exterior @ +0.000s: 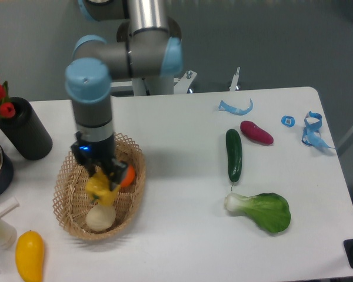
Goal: Pick up the yellow pepper from the basket
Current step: 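Carry the yellow pepper out of the basket beside the bok choy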
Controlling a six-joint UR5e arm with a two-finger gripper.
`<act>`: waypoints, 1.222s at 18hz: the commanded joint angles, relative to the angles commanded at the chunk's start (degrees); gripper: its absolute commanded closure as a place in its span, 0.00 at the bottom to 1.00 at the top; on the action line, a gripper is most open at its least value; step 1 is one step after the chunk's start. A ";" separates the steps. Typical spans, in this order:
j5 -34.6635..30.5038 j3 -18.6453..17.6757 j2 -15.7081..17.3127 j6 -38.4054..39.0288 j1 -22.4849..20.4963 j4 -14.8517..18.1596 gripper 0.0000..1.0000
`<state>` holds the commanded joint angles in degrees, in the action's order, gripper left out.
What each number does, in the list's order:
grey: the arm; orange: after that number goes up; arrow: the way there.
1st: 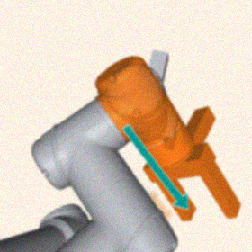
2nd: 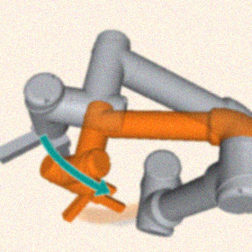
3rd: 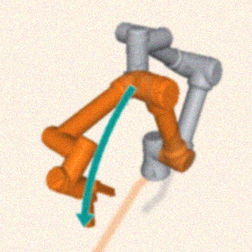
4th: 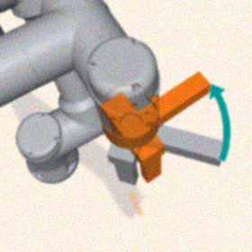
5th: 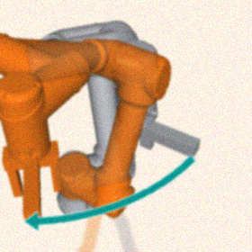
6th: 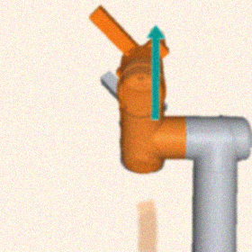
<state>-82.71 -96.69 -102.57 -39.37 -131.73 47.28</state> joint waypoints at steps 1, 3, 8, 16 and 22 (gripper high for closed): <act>0.00 0.79 -0.09 -1.05 -1.58 0.00 0.66; 0.00 1.85 -0.09 -4.12 -5.19 0.00 0.66; 1.06 2.47 -0.26 -14.66 -13.10 0.79 0.66; 1.05 2.65 -0.35 -20.84 -17.42 2.02 0.66; 1.14 2.47 -0.35 -20.75 -17.51 2.11 0.66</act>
<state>-81.56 -94.22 -102.92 -60.12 -149.24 49.39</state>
